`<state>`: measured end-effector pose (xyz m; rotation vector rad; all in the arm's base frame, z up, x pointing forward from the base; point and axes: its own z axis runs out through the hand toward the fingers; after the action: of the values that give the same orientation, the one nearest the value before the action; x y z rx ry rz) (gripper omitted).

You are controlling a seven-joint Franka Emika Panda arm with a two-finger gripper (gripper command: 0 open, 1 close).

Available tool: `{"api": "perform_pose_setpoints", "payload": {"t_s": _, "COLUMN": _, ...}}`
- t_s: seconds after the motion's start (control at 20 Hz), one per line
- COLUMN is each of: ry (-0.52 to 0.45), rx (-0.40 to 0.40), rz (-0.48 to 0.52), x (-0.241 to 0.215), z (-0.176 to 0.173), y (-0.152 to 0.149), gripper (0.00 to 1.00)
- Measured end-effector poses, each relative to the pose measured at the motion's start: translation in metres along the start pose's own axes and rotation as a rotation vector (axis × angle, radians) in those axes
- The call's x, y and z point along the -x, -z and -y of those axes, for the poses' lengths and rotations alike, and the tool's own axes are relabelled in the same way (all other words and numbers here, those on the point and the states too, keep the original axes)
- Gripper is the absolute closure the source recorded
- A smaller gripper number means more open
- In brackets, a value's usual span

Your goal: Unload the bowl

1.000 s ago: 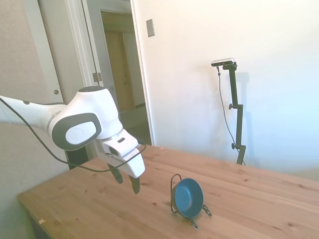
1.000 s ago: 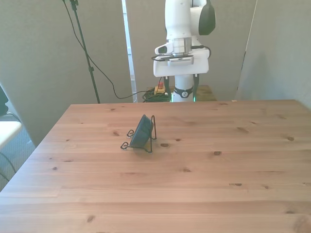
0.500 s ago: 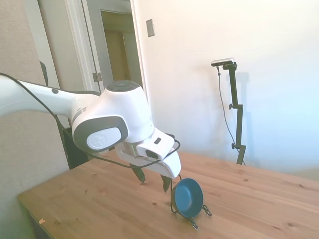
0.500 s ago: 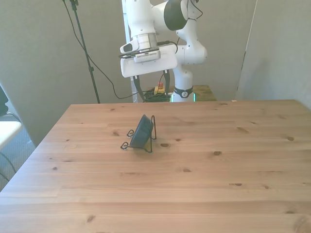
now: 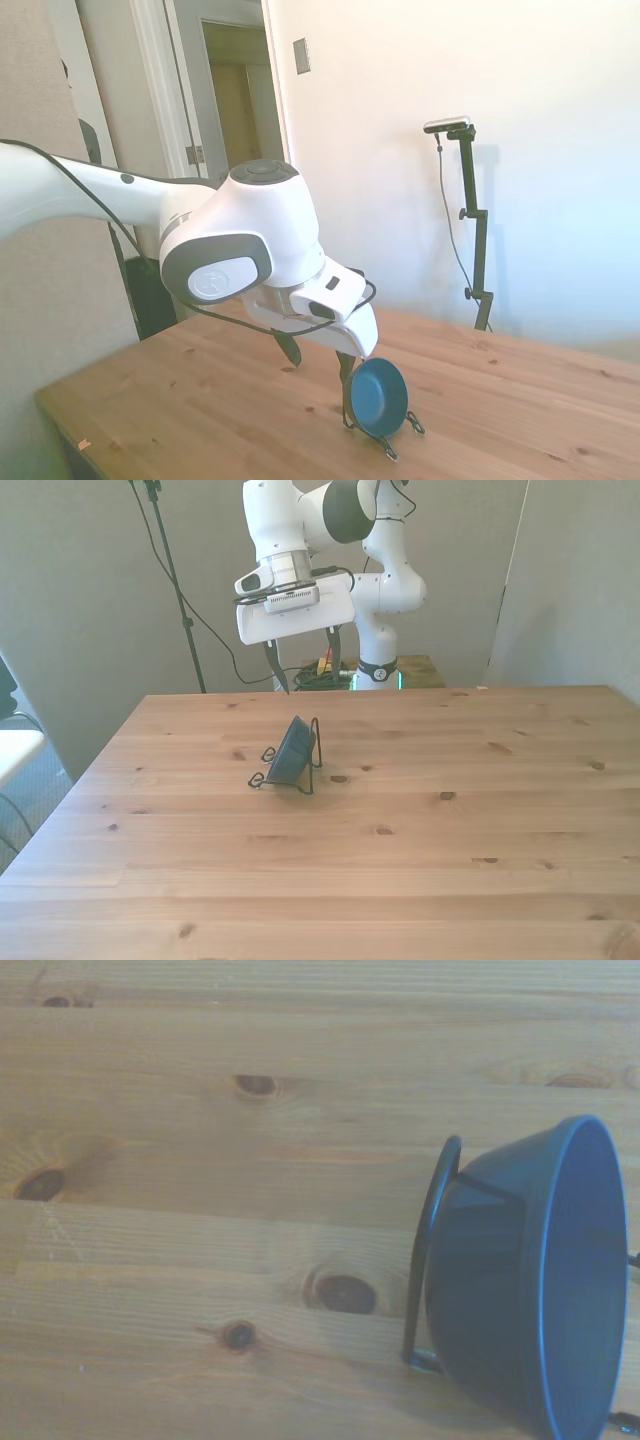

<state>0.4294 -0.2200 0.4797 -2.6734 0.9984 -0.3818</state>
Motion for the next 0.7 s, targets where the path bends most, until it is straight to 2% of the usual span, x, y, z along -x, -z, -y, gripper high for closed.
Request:
{"api": "perform_pose_setpoints", "payload": {"t_s": 0.25, "ry": 0.04, "rx": -0.018, "rz": 0.02, "x": -0.006, "z": -0.006, "y": -0.002, "gripper": 0.0}}
{"api": "perform_pose_setpoints", "payload": {"t_s": 0.45, "ry": 0.05, "rx": -0.033, "rz": 0.036, "x": -0.029, "z": -0.024, "y": -0.003, "gripper": 0.0}}
{"api": "perform_pose_setpoints", "payload": {"t_s": 0.7, "ry": 0.093, "rx": -0.055, "rz": 0.088, "x": -0.048, "z": -0.025, "y": -0.027, "gripper": 0.0}}
